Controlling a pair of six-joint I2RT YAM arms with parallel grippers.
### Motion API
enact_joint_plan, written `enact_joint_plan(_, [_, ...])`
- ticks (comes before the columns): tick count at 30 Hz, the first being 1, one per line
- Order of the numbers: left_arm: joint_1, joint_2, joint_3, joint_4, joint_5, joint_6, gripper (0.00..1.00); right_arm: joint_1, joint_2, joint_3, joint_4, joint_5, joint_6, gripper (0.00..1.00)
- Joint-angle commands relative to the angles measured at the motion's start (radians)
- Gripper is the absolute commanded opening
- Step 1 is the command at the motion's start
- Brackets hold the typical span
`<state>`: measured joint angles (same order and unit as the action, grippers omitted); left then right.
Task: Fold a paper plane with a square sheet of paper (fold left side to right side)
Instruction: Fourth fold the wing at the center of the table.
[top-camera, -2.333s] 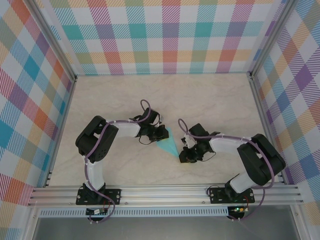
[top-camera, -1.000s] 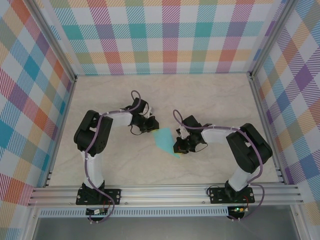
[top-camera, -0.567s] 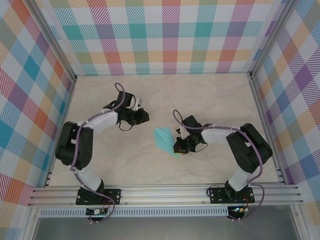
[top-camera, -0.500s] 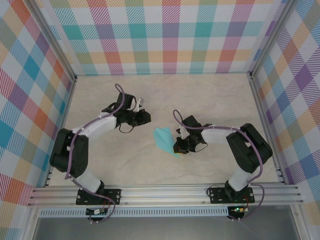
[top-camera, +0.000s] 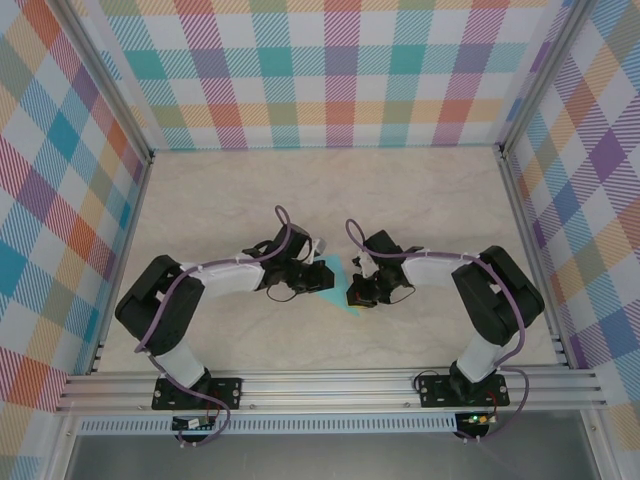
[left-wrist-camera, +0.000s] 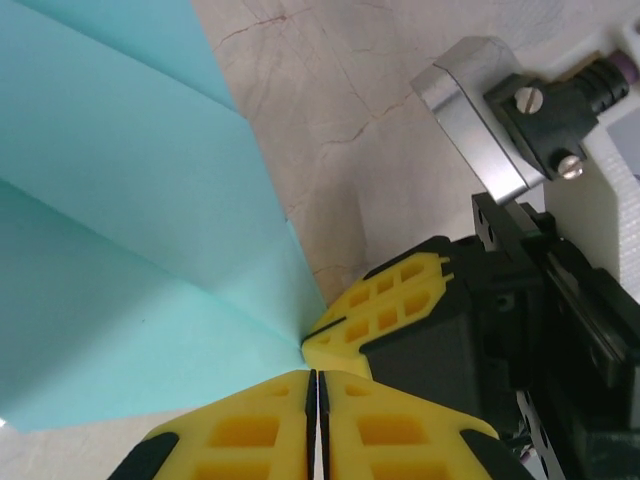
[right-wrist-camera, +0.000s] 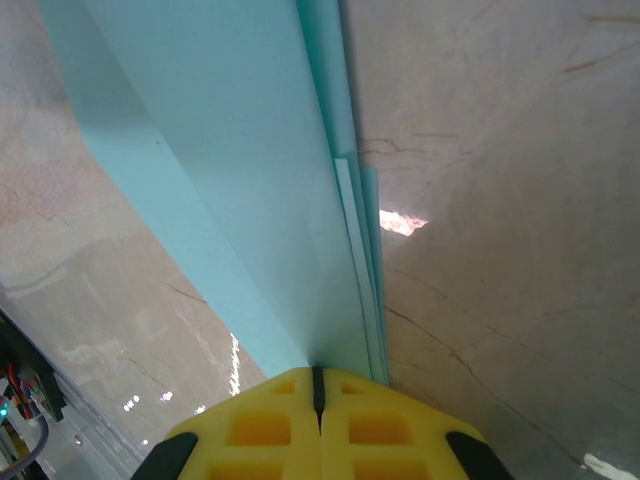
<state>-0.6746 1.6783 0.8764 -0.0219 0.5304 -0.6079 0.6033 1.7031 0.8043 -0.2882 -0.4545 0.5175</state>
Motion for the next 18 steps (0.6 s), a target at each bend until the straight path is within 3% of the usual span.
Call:
enact_joint_plan(1, [-0.028, 0.032, 0.041, 0.031, 0.002, -0.012, 0.11, 0.01, 0.067, -0.028, -0.119, 0.117, 0.015, 0.0])
enact_joint_plan(18, [-0.073, 0.163, 0.106, 0.048, -0.007, -0.035, 0.08, 0.012, 0.083, -0.015, -0.136, 0.114, 0.0, 0.0])
